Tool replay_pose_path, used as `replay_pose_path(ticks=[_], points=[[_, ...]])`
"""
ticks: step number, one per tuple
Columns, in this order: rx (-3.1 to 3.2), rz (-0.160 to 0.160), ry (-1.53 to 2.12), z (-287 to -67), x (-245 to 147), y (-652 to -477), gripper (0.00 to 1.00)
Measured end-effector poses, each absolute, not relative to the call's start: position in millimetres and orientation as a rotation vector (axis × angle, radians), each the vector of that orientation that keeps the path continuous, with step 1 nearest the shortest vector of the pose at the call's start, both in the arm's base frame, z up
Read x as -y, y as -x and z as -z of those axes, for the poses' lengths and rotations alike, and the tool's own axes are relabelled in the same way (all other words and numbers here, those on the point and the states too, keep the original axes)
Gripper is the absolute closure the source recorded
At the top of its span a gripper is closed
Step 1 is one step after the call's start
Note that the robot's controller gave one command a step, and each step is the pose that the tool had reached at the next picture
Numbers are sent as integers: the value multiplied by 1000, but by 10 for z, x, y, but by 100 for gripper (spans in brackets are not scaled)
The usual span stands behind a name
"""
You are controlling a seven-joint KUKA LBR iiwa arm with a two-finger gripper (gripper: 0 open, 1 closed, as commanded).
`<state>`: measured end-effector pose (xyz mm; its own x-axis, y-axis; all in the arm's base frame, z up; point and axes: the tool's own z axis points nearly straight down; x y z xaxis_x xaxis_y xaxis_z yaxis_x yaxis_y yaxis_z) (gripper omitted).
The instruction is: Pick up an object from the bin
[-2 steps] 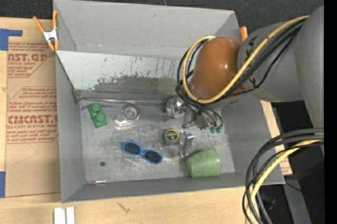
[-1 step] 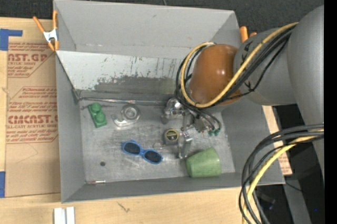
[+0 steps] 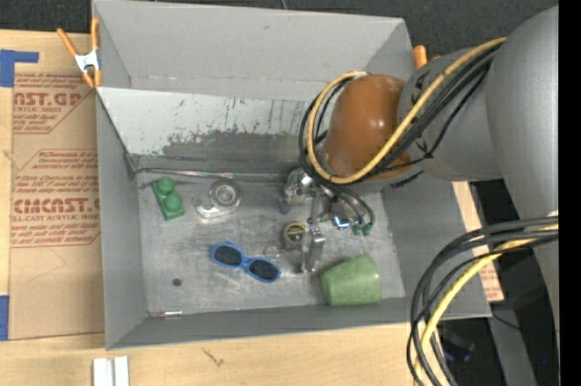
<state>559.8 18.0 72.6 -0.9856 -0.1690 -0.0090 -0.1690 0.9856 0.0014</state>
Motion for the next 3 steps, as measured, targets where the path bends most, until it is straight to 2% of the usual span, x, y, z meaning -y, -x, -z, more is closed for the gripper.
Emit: replay_pose_path(ticks=[1, 2, 3], points=[[-3114, -2, 264, -747, -178, -5622, 100], [-3125, 0, 266, -1169, -183, -5631, 100], [-3121, 1, 267, -1902, -192, -5651, 100]])
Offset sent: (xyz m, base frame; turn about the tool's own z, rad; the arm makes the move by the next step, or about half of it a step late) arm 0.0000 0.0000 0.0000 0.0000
